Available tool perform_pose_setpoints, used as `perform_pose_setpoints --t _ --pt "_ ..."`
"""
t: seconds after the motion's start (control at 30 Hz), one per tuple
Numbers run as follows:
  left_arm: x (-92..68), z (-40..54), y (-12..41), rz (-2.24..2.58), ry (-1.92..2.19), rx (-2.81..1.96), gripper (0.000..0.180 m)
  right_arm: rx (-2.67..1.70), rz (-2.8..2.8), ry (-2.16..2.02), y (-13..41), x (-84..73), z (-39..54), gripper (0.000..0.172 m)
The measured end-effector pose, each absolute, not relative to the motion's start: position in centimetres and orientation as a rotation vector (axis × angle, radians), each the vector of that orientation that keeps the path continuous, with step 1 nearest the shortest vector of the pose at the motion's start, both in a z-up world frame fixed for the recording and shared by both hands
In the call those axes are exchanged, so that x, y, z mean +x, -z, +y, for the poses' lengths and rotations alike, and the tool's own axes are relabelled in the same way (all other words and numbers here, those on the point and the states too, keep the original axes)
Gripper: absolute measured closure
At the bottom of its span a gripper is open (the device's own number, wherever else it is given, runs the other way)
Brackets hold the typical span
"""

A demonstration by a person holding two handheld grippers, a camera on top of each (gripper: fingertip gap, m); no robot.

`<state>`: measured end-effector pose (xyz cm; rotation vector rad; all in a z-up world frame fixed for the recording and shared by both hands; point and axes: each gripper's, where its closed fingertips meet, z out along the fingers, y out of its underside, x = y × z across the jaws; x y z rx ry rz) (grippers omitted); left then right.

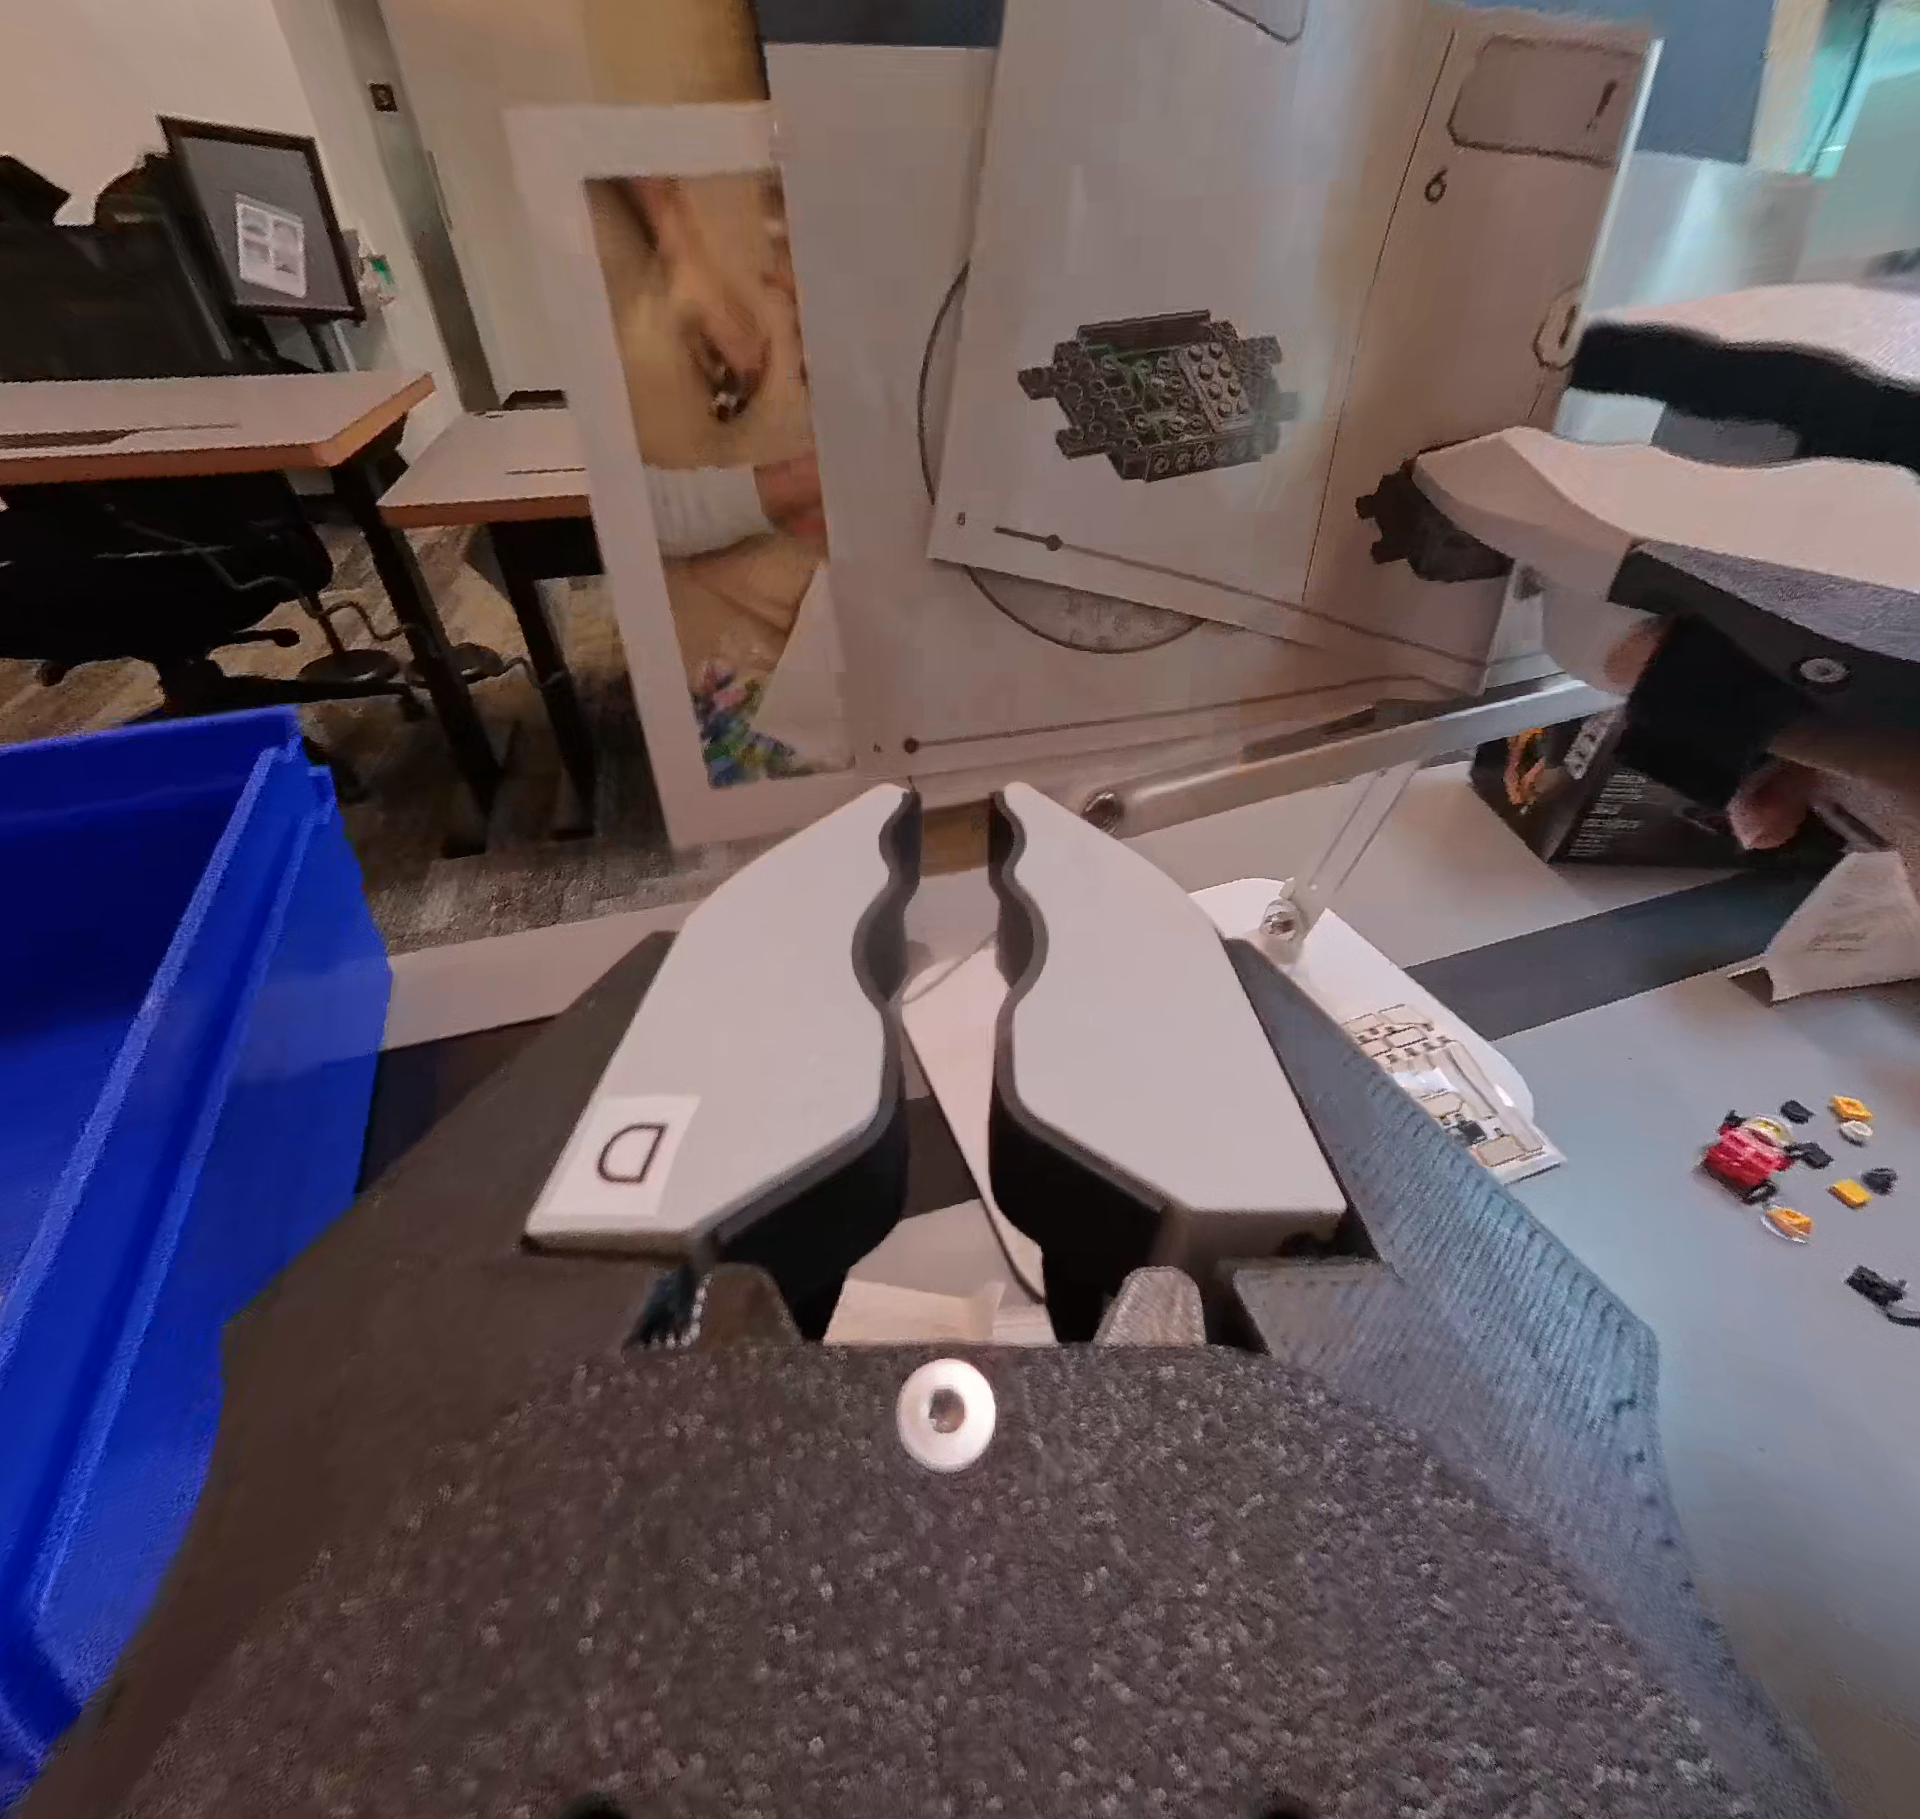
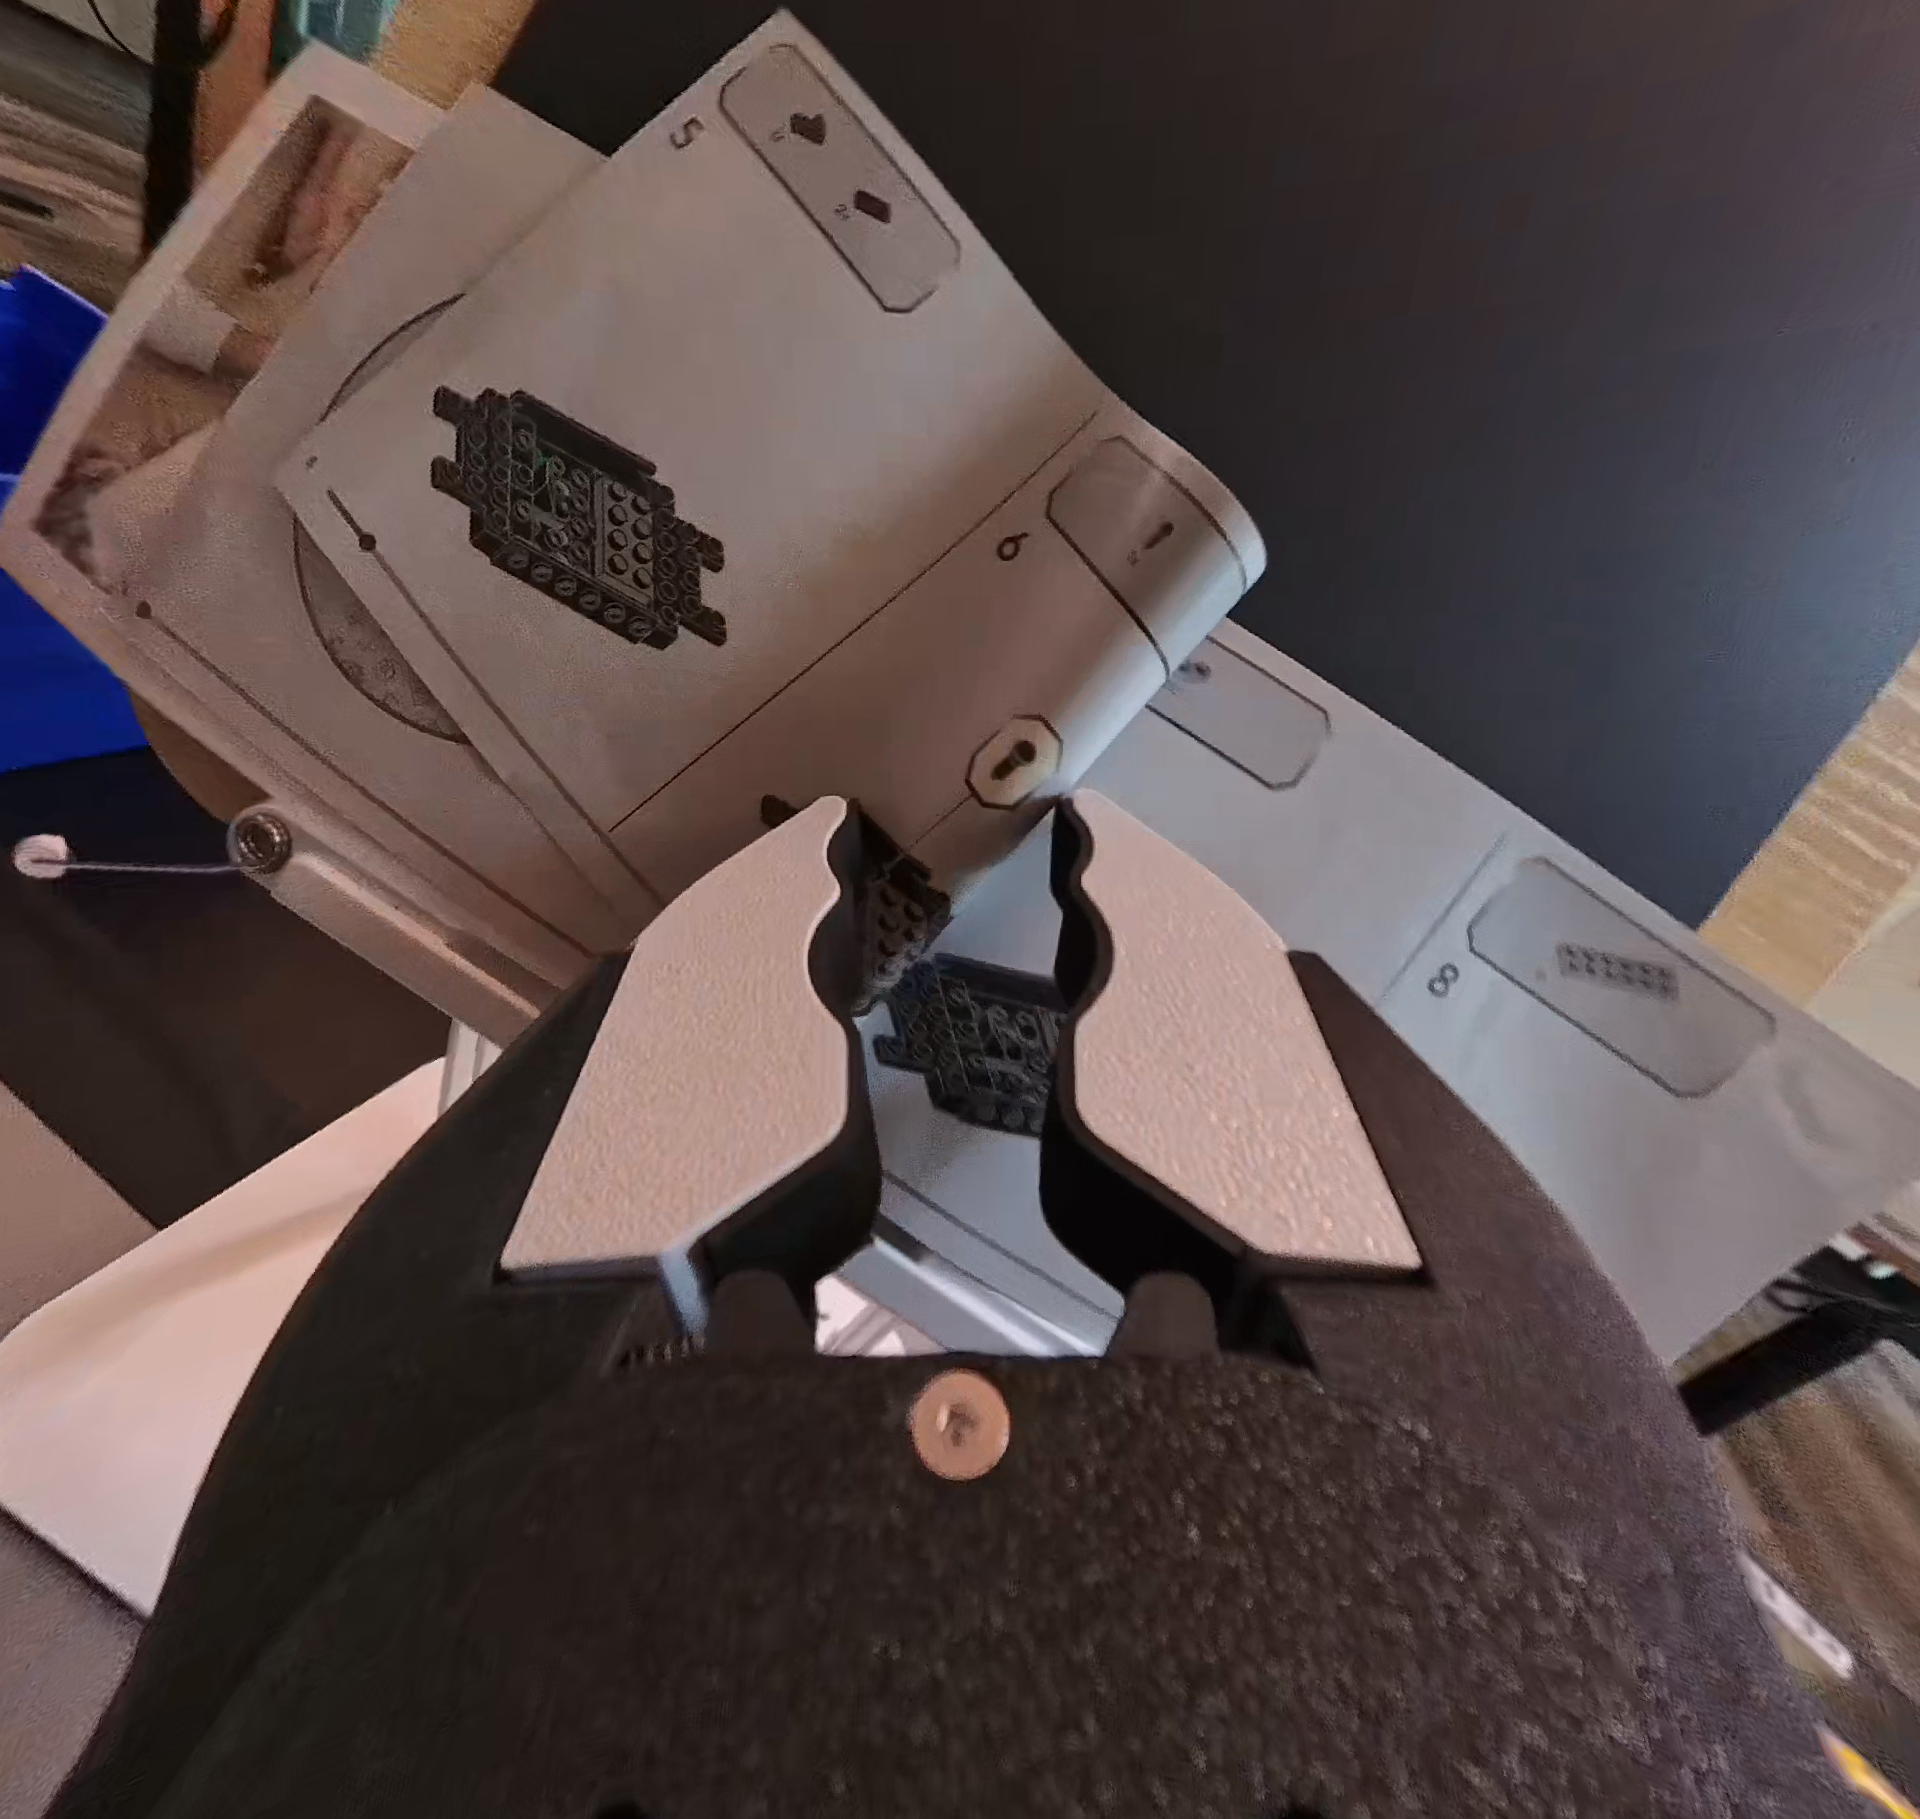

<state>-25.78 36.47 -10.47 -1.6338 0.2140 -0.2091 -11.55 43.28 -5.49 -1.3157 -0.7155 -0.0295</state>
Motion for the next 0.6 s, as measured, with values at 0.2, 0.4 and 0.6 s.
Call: perform_pose_setpoints --t 0.2,0.4,0.6 --pt "-22.0 36.4 8.2 0.352 0.281 -1.571 0.153 -1.347 -0.734 -0.082 6.0 -10.9 43.1 0.148" --pt "-20.6 37.2 7.4 0.398 0.299 -1.590 0.144 -1.386 -0.703 -0.211 6.2 -10.4 43.2 0.150" --pt "-20.1 38.1 7.8 0.411 0.344 -1.634 0.133 -1.441 -0.656 -0.399 6.6 -10.2 43.3 0.151"
